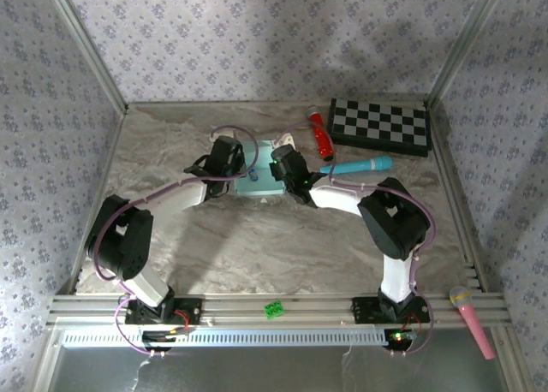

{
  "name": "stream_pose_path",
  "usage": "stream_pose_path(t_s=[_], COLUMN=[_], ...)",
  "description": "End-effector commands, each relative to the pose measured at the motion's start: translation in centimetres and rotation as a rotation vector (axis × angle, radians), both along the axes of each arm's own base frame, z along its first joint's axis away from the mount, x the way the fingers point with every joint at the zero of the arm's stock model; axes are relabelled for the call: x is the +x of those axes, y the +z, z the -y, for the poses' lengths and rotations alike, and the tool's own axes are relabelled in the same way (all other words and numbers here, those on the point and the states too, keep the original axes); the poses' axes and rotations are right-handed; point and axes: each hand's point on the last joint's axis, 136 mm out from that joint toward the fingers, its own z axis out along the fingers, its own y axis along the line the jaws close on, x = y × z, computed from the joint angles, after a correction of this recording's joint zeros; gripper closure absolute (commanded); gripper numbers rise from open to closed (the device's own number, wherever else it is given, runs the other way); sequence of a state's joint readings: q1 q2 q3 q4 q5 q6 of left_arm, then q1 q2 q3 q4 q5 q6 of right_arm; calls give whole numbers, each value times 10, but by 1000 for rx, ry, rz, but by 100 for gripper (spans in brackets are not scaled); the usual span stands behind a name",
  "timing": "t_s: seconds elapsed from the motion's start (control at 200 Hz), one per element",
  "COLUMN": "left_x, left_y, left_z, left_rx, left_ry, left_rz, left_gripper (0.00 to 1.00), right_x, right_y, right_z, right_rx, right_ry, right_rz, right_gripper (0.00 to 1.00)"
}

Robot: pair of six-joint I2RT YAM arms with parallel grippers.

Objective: Fold the paper box

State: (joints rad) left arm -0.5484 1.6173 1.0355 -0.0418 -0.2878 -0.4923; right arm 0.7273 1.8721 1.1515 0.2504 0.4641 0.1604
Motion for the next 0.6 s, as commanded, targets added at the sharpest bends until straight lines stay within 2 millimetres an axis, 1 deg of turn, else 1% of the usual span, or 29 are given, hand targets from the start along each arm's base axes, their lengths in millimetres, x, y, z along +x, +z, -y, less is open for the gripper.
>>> stream_pose_path(t_s=[0.0,0.11,0.12,0.14,0.265,0.465,0.595], left_x=[-2,-3,-3,-4,-4,-4,-6], left_y=[13,12,12,13,12,12,11], left_z=[4,4,4,4,4,4,5], left_rx=[-35,-36,-36,-36,-37,-39,-42], left_ry=[6,8,6,6,10,12,11], left_rz=[35,34,33,34,34,34,31], left_gripper=[100,100,100,100,100,100,100], right_x=[-1,-3,1,3,2,-1,-2], right_y=[-6,-10,0,3,1,1,-5], right_z=[-4,-2,-6,-6,-6,-17,-22], right_rx=[3,-2,15,21,35,77,98], right_ry=[-33,-55,-57,-65,-94,-84,-85], right_rz=[-24,-29,-12,-9,-27,-31,-50], right_gripper=[82,80,80,80,81,85,86])
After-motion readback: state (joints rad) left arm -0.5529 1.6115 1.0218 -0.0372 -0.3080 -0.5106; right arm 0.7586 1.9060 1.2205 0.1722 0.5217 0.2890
